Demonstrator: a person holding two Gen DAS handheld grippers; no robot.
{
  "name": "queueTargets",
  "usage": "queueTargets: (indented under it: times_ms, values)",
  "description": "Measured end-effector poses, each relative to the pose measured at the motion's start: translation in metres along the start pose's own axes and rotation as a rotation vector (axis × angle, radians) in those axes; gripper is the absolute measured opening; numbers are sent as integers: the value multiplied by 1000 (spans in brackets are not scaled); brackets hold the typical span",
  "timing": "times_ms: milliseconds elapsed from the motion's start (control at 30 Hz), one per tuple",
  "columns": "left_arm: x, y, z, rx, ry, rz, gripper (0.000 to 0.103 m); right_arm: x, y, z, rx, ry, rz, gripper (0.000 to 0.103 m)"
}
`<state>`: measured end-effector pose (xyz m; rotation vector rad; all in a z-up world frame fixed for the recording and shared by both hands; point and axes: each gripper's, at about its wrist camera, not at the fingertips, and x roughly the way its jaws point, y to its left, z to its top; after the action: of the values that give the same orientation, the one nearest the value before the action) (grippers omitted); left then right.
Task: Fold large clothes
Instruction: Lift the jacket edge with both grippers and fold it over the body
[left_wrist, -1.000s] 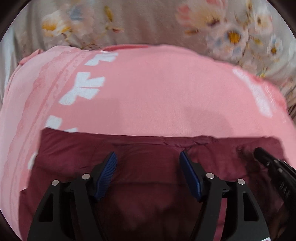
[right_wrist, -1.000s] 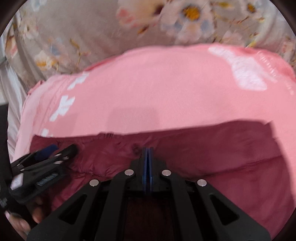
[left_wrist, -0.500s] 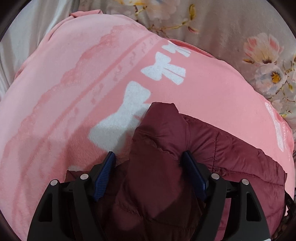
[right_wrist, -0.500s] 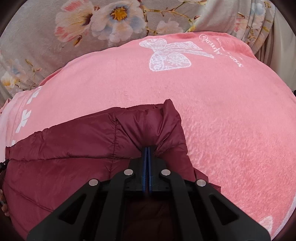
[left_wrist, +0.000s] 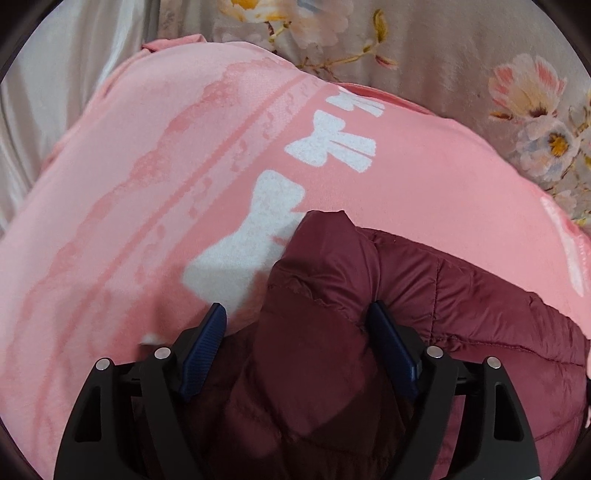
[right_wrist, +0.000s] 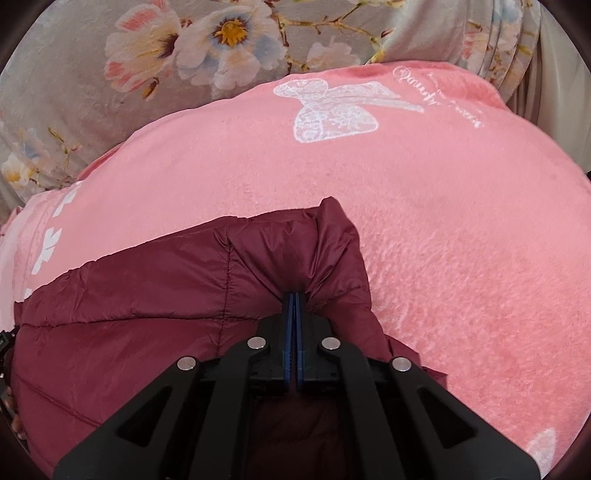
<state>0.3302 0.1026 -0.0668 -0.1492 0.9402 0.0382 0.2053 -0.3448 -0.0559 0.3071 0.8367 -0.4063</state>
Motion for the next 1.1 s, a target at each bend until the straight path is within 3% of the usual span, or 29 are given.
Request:
queueTargets:
  times_ms: [133, 300, 433, 600, 900, 1100]
  values:
    - [-60, -25, -18, 57, -62, -54, 71, -61, 47, -19, -74, -49, 161, 6]
    - [-103, -90, -58, 224, -101, -119, 72, -86, 110, -52, -197, -22, 272, 6]
    - [-90, -124, -86, 317, -65, -73, 72, -82, 136, -75, -268, -5, 254, 6]
    - [-73, -133, -108, 331, -65, -22, 74, -74, 145, -90, -323, -25, 195, 6]
    - [-65, -129, -116, 293, -81, -36, 78, -69, 144, -97, -335, -32, 175, 5]
    - [-63, -135, -120, 320, -91, 4, 79, -65, 140, -94, -310, -19, 203, 5]
